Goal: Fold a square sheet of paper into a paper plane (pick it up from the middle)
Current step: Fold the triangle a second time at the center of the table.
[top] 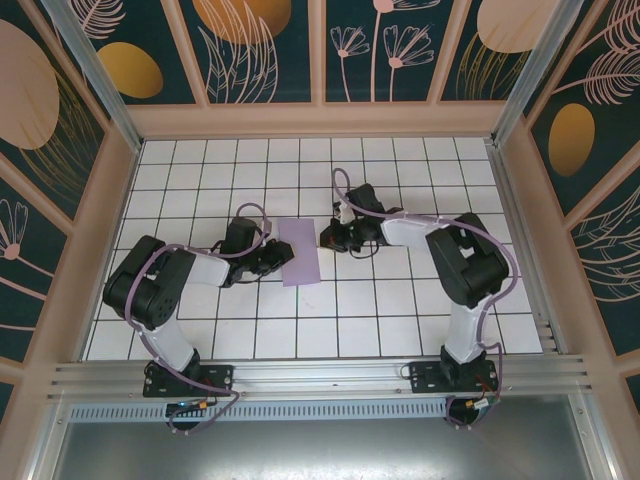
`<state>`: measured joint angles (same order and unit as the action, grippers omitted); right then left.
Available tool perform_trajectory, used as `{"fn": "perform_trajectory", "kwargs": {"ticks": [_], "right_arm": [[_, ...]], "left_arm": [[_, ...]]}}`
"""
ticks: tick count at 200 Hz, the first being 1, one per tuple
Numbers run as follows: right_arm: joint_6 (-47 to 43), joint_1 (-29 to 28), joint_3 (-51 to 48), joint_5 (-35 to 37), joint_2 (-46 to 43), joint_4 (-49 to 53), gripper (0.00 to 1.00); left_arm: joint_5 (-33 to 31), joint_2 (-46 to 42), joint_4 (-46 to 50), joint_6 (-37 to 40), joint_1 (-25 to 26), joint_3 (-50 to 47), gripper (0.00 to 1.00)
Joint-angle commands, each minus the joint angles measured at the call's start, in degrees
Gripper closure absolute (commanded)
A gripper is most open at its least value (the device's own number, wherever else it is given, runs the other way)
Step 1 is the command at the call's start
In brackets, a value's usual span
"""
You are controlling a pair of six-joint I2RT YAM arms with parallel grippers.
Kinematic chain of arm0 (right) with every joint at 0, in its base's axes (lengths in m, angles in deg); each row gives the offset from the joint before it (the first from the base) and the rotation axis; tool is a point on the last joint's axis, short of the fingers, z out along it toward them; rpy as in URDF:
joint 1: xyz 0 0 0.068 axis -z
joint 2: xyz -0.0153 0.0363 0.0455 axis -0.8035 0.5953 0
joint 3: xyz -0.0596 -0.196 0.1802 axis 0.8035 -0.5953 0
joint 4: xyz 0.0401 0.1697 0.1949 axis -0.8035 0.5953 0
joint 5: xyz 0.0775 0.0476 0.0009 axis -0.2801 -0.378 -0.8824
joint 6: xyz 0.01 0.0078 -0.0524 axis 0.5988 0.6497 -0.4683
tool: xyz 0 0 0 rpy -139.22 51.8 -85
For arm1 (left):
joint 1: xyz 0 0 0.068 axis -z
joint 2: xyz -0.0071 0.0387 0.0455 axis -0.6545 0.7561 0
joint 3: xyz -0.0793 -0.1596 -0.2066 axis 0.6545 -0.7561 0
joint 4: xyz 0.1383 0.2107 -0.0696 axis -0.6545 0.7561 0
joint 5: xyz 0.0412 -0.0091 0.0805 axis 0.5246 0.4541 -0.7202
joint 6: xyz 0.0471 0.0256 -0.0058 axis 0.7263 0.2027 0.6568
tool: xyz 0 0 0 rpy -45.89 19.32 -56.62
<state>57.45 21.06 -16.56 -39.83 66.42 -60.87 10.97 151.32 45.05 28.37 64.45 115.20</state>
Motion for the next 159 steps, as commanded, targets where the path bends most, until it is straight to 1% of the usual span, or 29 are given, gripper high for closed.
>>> {"fn": "perform_trajectory", "kwargs": {"ticks": [1,39,65,77,105,127,139,159], "right_arm": [[-0.12,-1.19,2.49,-3.92,3.30,-2.66,1.00],[-0.16,-2.74,3.71,-4.69,6.27,-2.76,1.00],[-0.52,-3.27,4.44,-3.16,7.75,-0.78,1.00],[-0.68,-3.32,4.72,-2.09,8.11,0.25,1.00],[-0.52,-3.40,5.29,0.32,8.97,2.58,1.00],[-0.43,-3.37,5.40,1.79,9.50,3.87,1.00],[-0.34,-3.36,5.49,2.19,9.67,4.29,1.00],[-0.26,-3.37,5.66,2.81,9.94,4.89,1.00]], "left_arm": [[0.40,-0.06,2.04,0.05,0.33,1.96,0.75],[0.80,-1.26,3.70,0.41,0.31,1.17,0.69],[2.09,-3.96,2.72,-3.05,0.33,-1.37,0.59],[3.14,-4.83,2.47,-4.48,0.56,-2.35,0.57],[4.41,-7.79,2.54,-6.00,1.88,-4.92,0.58],[4.90,-10.27,1.80,-7.25,2.61,-7.04,0.61],[5.53,-11.13,0.26,-8.32,2.77,-8.10,0.62],[7.86,-11.17,-5.60,-11.11,2.79,-9.31,0.64]]}}
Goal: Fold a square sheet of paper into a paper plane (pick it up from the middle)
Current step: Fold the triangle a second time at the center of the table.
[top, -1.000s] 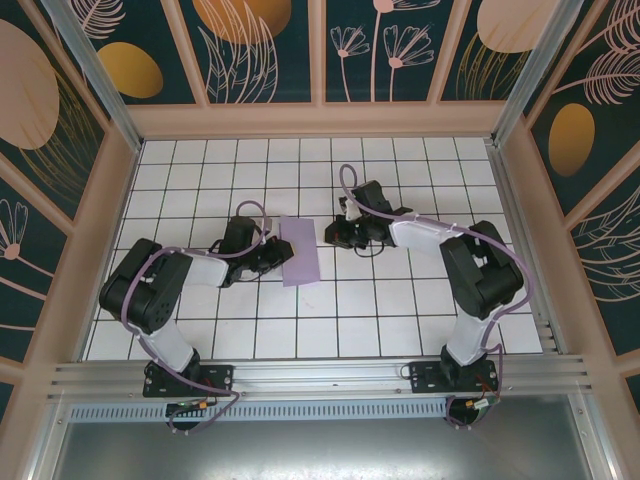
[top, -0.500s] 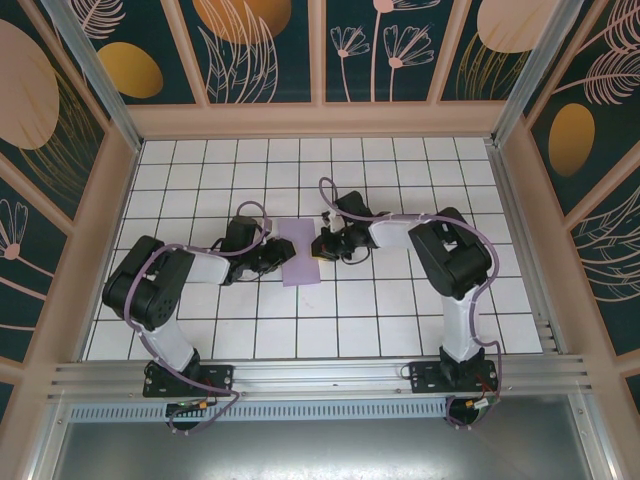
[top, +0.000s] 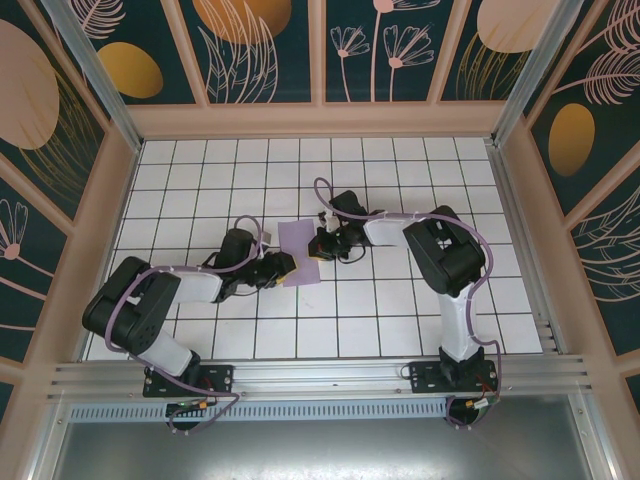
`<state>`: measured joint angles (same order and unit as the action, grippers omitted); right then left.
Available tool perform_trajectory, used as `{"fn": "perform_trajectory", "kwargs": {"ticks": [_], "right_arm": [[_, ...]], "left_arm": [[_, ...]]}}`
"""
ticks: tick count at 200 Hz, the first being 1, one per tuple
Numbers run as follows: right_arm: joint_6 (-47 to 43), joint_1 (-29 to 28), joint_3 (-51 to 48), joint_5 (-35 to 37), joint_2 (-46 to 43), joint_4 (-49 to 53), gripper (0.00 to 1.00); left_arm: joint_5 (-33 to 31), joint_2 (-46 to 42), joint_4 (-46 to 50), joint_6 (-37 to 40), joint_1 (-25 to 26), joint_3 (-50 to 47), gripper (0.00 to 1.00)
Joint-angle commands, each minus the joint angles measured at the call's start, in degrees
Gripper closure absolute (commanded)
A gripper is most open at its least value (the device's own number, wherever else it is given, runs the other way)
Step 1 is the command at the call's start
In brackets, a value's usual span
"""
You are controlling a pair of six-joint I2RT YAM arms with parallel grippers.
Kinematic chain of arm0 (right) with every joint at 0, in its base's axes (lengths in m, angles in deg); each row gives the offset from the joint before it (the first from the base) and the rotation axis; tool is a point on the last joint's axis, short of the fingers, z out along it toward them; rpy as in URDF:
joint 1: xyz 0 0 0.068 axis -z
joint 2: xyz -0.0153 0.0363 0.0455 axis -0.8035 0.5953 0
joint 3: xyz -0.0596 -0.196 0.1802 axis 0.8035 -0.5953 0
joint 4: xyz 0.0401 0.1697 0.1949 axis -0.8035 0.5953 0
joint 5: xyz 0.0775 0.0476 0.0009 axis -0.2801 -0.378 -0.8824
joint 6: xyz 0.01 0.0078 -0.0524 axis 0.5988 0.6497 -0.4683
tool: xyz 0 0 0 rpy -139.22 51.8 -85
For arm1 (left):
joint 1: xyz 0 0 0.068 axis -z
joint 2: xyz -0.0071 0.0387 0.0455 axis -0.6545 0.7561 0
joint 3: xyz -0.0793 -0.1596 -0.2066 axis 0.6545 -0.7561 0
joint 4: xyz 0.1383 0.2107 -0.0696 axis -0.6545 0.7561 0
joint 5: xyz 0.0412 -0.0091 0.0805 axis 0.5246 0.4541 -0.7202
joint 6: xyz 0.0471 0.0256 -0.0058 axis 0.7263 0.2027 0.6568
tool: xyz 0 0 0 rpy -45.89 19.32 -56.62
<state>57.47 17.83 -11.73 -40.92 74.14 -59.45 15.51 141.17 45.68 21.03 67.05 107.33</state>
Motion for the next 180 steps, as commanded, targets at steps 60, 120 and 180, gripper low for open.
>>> {"fn": "perform_trajectory", "kwargs": {"ticks": [60,120,180], "right_arm": [[-0.11,0.00,1.55,3.93,2.46,4.49,1.00],[4.65,3.69,-4.07,-1.19,-5.93,-5.98,0.88],[3.30,5.77,-13.17,-2.70,-15.15,-13.25,0.70]], "left_arm": [[4.10,2.06,-9.47,-3.75,0.24,3.34,0.54],[1.35,4.97,-7.50,-2.04,0.22,6.54,0.47],[0.30,6.72,-6.69,-1.41,0.22,7.07,0.57]]}}
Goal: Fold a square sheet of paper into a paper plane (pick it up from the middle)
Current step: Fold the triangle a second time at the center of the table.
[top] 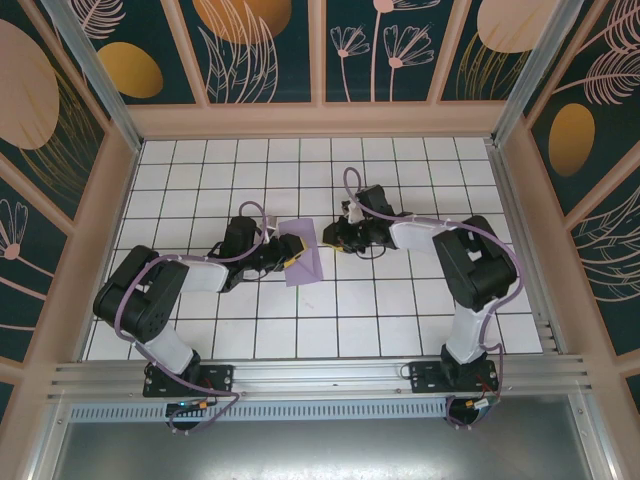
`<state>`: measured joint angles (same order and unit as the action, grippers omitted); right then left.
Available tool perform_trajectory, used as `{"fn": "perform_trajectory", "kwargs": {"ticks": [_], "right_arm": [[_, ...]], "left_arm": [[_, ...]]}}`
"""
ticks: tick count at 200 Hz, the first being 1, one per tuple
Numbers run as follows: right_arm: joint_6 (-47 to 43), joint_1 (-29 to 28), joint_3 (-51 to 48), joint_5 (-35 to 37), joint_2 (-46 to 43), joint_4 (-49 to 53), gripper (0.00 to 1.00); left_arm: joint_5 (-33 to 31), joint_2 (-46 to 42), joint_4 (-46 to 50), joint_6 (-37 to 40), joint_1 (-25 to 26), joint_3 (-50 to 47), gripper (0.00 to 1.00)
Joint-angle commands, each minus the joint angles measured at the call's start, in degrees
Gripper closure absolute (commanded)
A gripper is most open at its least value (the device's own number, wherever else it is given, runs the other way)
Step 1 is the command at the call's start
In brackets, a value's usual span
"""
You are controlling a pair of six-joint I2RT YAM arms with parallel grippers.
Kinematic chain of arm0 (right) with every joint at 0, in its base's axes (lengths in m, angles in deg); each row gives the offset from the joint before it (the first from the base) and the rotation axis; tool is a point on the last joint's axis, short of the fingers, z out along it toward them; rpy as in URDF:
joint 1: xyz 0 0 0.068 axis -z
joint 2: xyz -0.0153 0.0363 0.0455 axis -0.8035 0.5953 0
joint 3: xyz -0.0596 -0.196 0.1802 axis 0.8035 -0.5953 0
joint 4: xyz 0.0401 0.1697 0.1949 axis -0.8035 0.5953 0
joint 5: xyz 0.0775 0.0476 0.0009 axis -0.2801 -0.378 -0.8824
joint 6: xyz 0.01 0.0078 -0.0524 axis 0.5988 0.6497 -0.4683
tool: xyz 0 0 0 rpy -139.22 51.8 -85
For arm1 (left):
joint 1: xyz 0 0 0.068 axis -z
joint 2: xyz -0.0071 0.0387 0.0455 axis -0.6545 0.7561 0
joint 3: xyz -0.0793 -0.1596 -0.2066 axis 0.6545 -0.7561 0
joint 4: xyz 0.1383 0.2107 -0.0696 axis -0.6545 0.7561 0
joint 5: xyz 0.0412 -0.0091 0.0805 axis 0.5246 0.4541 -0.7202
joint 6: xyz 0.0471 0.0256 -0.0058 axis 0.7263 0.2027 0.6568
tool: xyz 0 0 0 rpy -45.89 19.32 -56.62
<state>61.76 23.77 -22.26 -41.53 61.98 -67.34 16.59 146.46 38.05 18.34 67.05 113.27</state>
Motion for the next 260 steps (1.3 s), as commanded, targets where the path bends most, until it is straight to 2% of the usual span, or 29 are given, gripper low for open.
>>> {"fn": "perform_trajectory", "kwargs": {"ticks": [1,40,94,163,202,221,260], "right_arm": [[-1.01,-0.23,-2.74,-2.14,-3.04,-5.49,0.70],[-2.42,-1.33,-3.72,-4.31,-4.18,-7.67,0.65],[-3.61,-3.94,-1.12,-4.95,-0.62,-5.90,0.66],[-4.73,-4.62,1.30,-5.11,2.34,-3.85,0.68],[-5.13,-4.68,2.63,-5.29,3.79,-3.18,0.76],[-5.51,-4.68,3.66,-4.95,4.60,-2.07,0.87],[-6.79,-4.72,5.06,-3.42,5.54,0.06,0.96]], "left_arm": [[-0.80,1.43,0.94,1.31,0.25,1.13,0.57],[-1.30,2.35,1.47,1.55,0.20,1.48,0.63],[-1.62,2.53,1.29,1.44,0.25,1.13,0.64],[-1.57,2.37,1.29,1.43,0.23,1.14,0.67],[-1.52,2.31,1.31,1.40,0.22,1.13,0.68],[-1.50,2.07,1.22,1.39,0.20,1.18,0.68],[-1.43,1.79,1.21,1.41,0.25,1.21,0.68]]}}
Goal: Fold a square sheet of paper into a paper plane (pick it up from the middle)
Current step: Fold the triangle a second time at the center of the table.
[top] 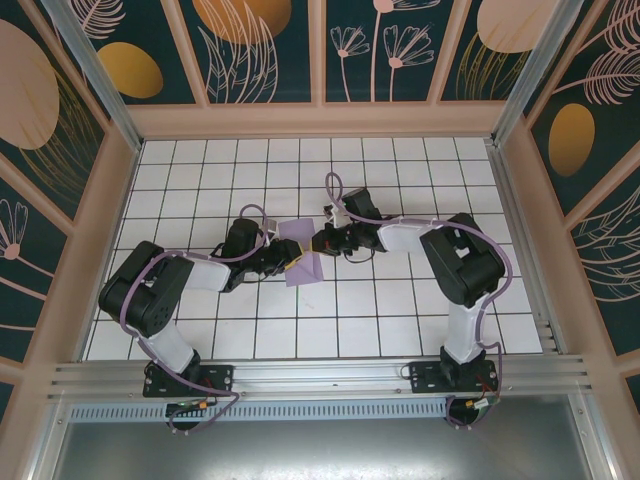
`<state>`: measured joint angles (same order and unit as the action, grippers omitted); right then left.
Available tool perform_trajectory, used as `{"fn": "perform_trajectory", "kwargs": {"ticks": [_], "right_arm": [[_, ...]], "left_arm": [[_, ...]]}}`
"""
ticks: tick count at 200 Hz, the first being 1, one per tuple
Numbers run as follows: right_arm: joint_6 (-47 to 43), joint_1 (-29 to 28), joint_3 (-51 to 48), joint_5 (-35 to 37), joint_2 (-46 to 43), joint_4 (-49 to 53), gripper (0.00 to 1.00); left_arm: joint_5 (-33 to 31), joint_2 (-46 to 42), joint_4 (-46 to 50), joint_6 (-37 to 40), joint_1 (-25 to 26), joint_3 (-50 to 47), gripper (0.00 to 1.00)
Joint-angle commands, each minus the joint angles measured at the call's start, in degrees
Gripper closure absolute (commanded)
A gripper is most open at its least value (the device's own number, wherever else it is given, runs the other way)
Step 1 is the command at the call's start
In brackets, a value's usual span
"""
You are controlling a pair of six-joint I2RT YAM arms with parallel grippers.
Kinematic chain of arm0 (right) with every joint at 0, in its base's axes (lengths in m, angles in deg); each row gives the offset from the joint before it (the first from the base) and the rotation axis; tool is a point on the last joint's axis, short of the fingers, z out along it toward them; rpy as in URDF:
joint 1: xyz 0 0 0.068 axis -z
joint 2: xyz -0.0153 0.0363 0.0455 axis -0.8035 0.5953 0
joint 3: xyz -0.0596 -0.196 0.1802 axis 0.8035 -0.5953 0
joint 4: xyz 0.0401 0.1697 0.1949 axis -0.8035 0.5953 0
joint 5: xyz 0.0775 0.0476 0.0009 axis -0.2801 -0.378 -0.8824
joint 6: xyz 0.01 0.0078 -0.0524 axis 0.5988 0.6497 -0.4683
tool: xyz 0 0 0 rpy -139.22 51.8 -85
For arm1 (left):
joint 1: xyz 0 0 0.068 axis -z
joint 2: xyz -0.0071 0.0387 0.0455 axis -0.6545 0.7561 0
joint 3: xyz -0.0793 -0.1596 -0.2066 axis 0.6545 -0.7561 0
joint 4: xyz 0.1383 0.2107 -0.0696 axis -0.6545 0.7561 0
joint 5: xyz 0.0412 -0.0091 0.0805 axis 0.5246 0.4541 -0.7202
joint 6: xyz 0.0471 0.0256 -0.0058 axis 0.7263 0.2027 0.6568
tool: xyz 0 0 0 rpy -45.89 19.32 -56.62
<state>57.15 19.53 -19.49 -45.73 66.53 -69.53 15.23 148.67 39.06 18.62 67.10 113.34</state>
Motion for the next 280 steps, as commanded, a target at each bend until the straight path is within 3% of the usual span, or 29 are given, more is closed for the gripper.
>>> {"fn": "perform_trajectory", "kwargs": {"ticks": [1,107,280], "right_arm": [[-2.20,-0.50,2.33,0.81,0.99,2.26,0.97],[-7.48,1.48,5.33,2.59,4.21,5.58,1.00],[-10.11,2.21,7.72,3.66,7.31,7.46,1.00]], "left_arm": [[-0.04,-0.42,0.20,1.10,0.18,1.15,0.68],[0.52,0.63,0.11,1.68,0.62,3.23,0.77],[0.81,5.30,-0.72,1.14,2.00,5.76,0.79]]}}
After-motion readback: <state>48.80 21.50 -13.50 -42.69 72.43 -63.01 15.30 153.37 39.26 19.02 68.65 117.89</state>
